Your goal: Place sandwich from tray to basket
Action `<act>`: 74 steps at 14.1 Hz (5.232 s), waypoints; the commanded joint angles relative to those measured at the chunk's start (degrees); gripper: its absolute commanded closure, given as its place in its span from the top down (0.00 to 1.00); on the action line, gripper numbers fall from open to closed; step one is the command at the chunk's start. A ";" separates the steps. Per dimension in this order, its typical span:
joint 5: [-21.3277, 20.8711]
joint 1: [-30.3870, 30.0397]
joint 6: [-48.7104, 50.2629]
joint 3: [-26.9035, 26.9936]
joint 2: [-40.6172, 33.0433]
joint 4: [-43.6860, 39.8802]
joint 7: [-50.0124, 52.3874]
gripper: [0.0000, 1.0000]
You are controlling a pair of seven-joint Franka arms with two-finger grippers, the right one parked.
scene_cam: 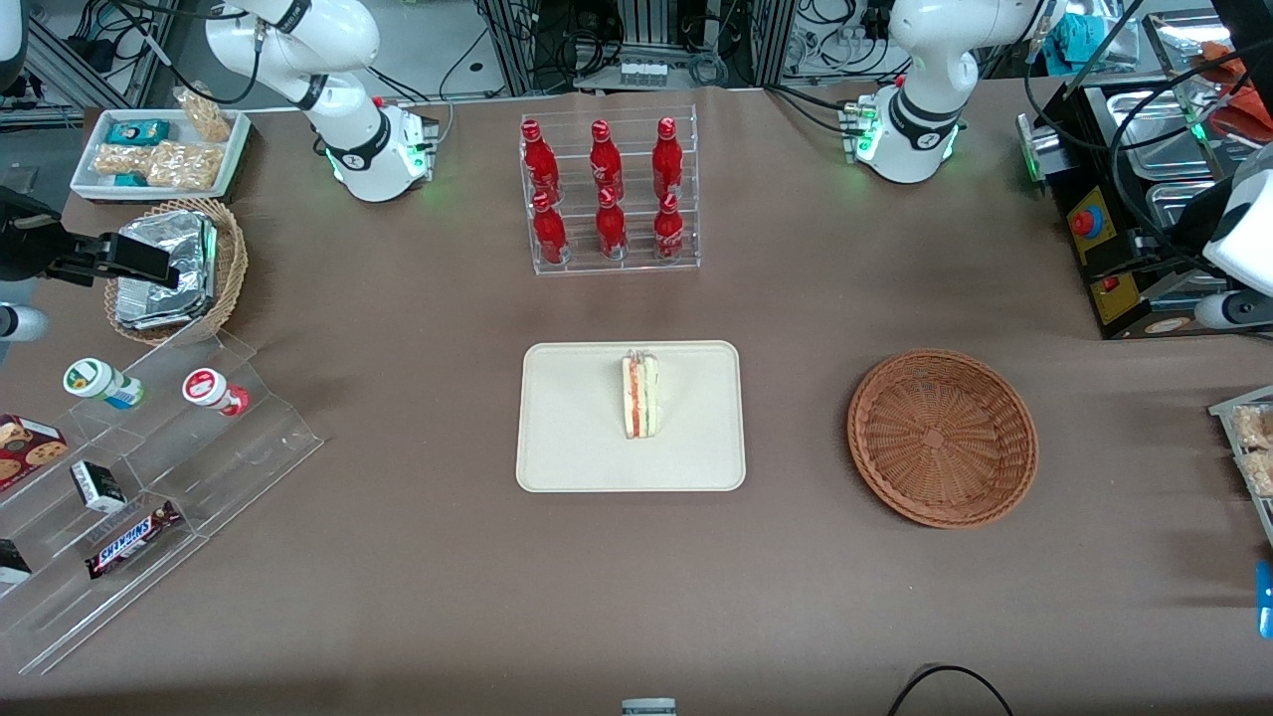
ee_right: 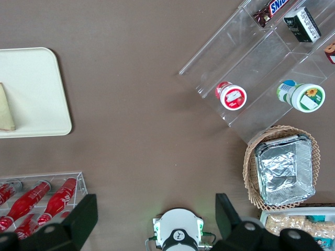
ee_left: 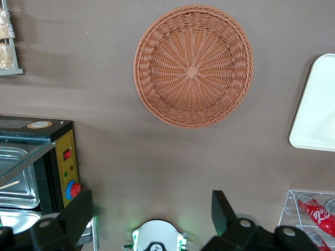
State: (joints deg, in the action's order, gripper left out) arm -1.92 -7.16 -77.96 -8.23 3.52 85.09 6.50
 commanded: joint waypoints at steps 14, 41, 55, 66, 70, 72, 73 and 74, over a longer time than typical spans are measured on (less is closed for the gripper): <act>3.41 9.08 -17.66 -2.31 6.94 10.00 5.02 1.00; -2.74 45.13 -43.42 -2.05 41.31 -7.14 51.68 1.00; -3.44 47.41 -43.15 -1.96 42.89 -5.64 57.14 0.63; 0.32 34.61 -30.85 3.22 21.83 7.68 47.78 0.07; 0.86 22.13 -31.46 3.40 15.03 18.43 35.09 0.07; 0.25 18.08 -34.52 3.57 15.64 20.98 34.64 0.07; 0.16 15.19 -37.41 3.58 15.64 23.25 34.38 0.07; 0.16 13.68 -39.53 3.58 15.56 25.19 34.29 0.07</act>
State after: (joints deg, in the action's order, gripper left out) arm -1.94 9.42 -113.38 -3.96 20.19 105.72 41.13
